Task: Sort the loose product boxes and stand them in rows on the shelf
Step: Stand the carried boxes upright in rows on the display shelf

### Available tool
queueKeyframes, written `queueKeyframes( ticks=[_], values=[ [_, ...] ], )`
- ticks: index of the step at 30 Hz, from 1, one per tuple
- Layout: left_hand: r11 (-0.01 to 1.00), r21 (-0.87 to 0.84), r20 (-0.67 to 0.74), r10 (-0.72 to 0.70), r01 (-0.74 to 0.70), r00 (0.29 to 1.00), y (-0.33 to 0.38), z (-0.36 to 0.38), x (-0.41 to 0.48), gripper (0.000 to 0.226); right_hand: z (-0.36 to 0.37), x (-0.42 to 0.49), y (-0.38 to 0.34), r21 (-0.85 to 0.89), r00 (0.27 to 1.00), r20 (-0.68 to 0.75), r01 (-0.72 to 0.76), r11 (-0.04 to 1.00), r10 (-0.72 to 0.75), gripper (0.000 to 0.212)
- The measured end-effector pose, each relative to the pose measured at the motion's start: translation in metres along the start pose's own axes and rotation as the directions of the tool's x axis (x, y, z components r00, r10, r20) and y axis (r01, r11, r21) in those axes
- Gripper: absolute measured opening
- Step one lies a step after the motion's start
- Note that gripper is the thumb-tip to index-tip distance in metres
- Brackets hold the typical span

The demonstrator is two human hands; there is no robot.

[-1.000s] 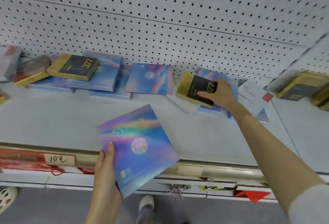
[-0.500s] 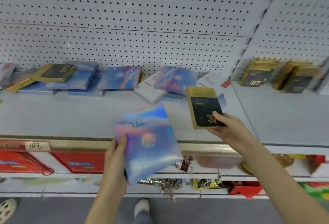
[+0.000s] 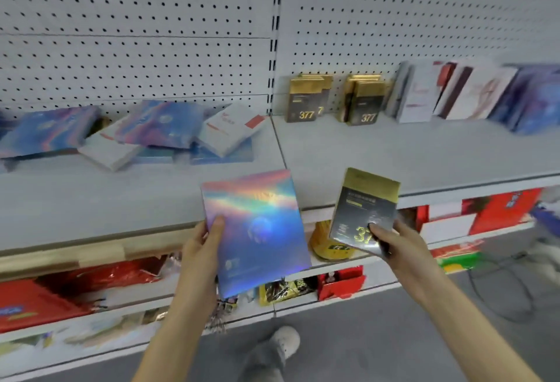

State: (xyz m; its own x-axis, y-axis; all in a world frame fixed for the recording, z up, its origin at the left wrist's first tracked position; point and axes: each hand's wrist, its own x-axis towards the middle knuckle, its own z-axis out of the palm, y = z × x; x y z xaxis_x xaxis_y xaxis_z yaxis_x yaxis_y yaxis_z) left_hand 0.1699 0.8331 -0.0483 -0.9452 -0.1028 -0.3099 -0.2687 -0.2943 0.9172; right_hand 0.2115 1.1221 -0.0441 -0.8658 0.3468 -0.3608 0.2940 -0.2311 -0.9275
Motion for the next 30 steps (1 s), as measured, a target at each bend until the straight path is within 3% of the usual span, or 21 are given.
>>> queueKeyframes(
  ticks=[3,7,10,13,21,25,30],
  values=[
    [1.000,-0.010,0.005,0.020,-0.020,1.000,-0.007,0.036,0.027,0.019,-0.032,0.037,-0.014,-0.020,1.000,-0.030,-0.007,1.000,0.006,0.029],
    [0.997,-0.072,-0.045,0.020,-0.023,0.999,-0.021,0.088,0.077,0.021,-0.065,0.087,-0.038,-0.019,0.997,-0.068,-0.029,0.999,0.028,0.052],
    [0.998,-0.061,-0.069,0.023,-0.028,0.997,-0.029,0.134,0.119,0.024,-0.084,0.135,-0.063,-0.082,0.995,-0.093,-0.043,0.996,0.035,0.028],
    [0.998,-0.053,-0.092,0.032,-0.037,0.995,-0.036,0.168,0.152,0.028,-0.091,0.187,-0.090,-0.201,0.998,-0.056,-0.027,0.979,0.017,0.030],
    [0.996,-0.041,-0.369,0.060,-0.080,0.928,-0.027,0.164,0.183,0.017,-0.025,0.291,-0.100,-0.302,0.984,0.176,0.081,0.950,-0.027,0.025],
    [0.995,-0.026,-0.456,0.071,-0.093,0.887,-0.023,0.152,0.179,0.017,0.022,0.326,-0.099,-0.371,0.948,0.303,0.213,0.904,-0.099,0.032],
    [0.996,-0.042,-0.515,0.051,-0.084,0.855,-0.029,0.147,0.161,0.020,0.057,0.361,-0.101,-0.518,0.911,0.329,0.394,0.760,-0.248,0.034]
  ],
)
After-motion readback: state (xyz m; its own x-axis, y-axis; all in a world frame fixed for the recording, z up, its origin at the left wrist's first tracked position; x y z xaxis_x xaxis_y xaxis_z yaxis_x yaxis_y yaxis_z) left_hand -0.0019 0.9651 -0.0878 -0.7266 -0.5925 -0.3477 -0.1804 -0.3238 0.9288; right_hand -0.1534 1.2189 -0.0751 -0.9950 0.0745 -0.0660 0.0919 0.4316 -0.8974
